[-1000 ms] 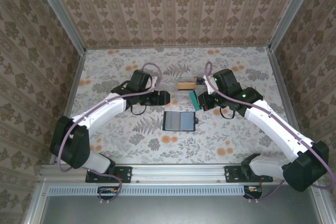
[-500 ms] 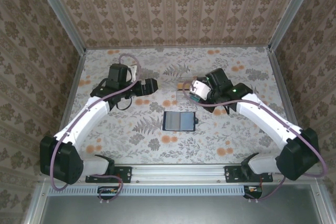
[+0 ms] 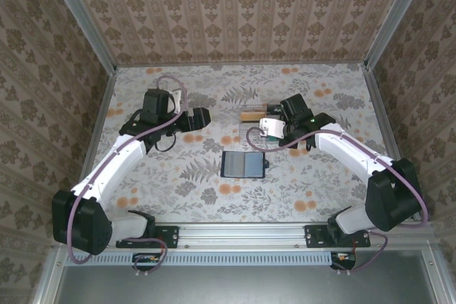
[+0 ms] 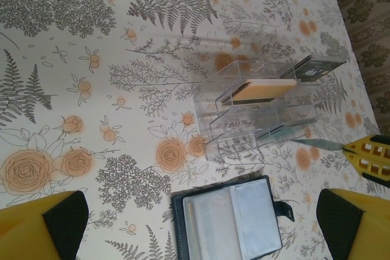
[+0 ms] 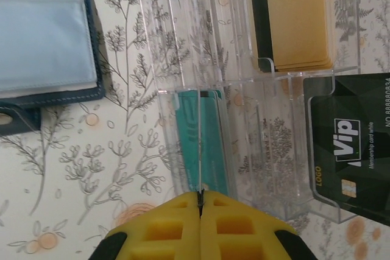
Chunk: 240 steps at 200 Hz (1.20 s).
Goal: Take the credit cards out of the card holder
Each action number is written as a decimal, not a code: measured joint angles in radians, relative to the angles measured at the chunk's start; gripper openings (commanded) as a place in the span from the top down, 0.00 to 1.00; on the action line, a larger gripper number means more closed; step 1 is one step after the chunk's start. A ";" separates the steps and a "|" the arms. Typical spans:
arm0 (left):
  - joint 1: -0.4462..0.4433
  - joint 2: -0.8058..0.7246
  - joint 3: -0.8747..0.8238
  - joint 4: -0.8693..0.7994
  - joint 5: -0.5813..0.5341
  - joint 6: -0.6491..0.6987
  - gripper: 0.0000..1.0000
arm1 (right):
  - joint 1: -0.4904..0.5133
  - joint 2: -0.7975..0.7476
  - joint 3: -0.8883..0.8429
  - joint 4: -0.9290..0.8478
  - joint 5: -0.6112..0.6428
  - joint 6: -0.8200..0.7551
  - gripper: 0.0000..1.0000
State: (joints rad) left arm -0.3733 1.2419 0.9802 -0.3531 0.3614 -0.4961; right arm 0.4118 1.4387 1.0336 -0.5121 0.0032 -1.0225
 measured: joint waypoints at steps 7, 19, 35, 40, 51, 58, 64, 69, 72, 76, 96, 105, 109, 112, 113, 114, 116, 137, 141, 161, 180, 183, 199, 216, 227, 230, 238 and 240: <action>0.002 -0.002 -0.003 0.001 0.000 0.000 0.00 | -0.007 0.003 -0.003 0.012 -0.002 -0.017 1.00; 0.004 -0.005 -0.004 0.001 -0.004 0.000 0.00 | -0.019 0.010 -0.006 0.032 -0.003 -0.045 1.00; 0.009 -0.007 -0.004 0.001 -0.004 0.000 0.00 | -0.031 0.021 -0.014 0.054 -0.006 -0.069 1.00; 0.009 -0.007 -0.004 0.001 -0.005 0.000 0.00 | -0.034 0.026 -0.016 0.058 -0.008 -0.075 1.00; 0.010 -0.007 -0.004 0.001 -0.006 0.000 0.00 | -0.037 0.034 -0.021 0.065 -0.011 -0.082 1.00; 0.010 -0.007 -0.004 0.001 -0.008 0.000 0.00 | -0.038 0.038 -0.023 0.068 -0.013 -0.086 1.00; 0.011 -0.007 -0.004 0.001 -0.008 0.000 0.00 | -0.039 0.042 -0.026 0.070 -0.014 -0.089 1.00; 0.013 -0.007 -0.004 0.001 -0.008 0.000 0.00 | -0.039 0.045 -0.029 0.072 -0.015 -0.092 1.00; 0.013 -0.007 -0.004 0.001 -0.008 0.000 0.00 | -0.039 0.046 -0.031 0.072 -0.016 -0.094 1.00; 0.015 -0.007 -0.004 0.001 -0.008 0.000 0.00 | -0.041 0.049 -0.033 0.074 -0.018 -0.097 1.00; 0.022 -0.007 -0.004 0.001 -0.008 0.000 0.00 | -0.043 0.060 -0.042 0.084 -0.021 -0.101 1.00; 0.022 -0.007 -0.004 0.001 -0.008 0.000 0.00 | -0.043 0.064 -0.043 0.085 -0.023 -0.101 1.00; 0.023 -0.007 -0.005 0.001 -0.008 0.000 0.00 | -0.043 0.066 -0.044 0.087 -0.025 -0.101 1.00; 0.023 -0.007 -0.005 0.001 -0.008 0.000 0.00 | -0.043 0.067 -0.045 0.088 -0.026 -0.101 1.00; 0.023 -0.007 -0.005 0.001 -0.008 0.000 0.00 | -0.043 0.068 -0.045 0.089 -0.026 -0.101 1.00; 0.023 -0.007 -0.005 0.001 -0.008 0.000 0.00 | -0.043 0.068 -0.046 0.090 -0.026 -0.101 1.00; 0.023 -0.007 -0.005 0.001 -0.008 0.000 0.00 | -0.043 0.069 -0.046 0.091 -0.026 -0.101 1.00; 0.027 -0.007 -0.005 0.001 -0.008 0.000 0.00 | -0.043 0.076 -0.050 0.098 -0.029 -0.102 1.00; 0.028 -0.007 -0.005 0.001 -0.008 0.000 0.00 | -0.043 0.078 -0.050 0.100 -0.030 -0.101 1.00; 0.032 -0.007 -0.005 0.001 -0.008 0.000 0.00 | -0.045 0.095 -0.050 0.113 -0.030 -0.102 1.00; 0.035 -0.007 -0.005 0.001 -0.008 0.000 0.00 | -0.048 0.110 -0.050 0.120 -0.030 -0.102 1.00; 0.035 -0.007 -0.005 0.001 -0.008 0.000 0.00 | -0.048 0.112 -0.050 0.121 -0.030 -0.102 1.00; 0.035 -0.007 -0.007 0.001 -0.007 0.000 0.00 | -0.049 0.121 -0.050 0.121 -0.030 -0.102 1.00; 0.035 -0.007 -0.014 0.002 -0.008 0.000 0.00 | -0.052 0.125 -0.050 0.121 -0.029 -0.105 1.00; 0.035 -0.007 -0.021 0.001 -0.008 0.000 0.00 | -0.056 0.125 -0.050 0.121 -0.030 -0.104 1.00; 0.035 -0.007 -0.023 0.002 -0.007 0.000 0.00 | -0.057 0.125 -0.050 0.121 -0.030 -0.104 1.00; 0.035 -0.007 -0.027 0.001 -0.007 0.000 0.00 | -0.061 0.125 -0.050 0.121 -0.031 -0.104 1.00; 0.035 -0.007 -0.027 0.002 -0.007 0.000 0.00 | -0.062 0.125 -0.049 0.121 -0.032 -0.104 1.00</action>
State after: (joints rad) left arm -0.3378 1.2346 0.9527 -0.3515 0.3542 -0.4961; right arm 0.3500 1.5639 0.9844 -0.3916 -0.0284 -1.1263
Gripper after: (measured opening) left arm 0.999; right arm 0.064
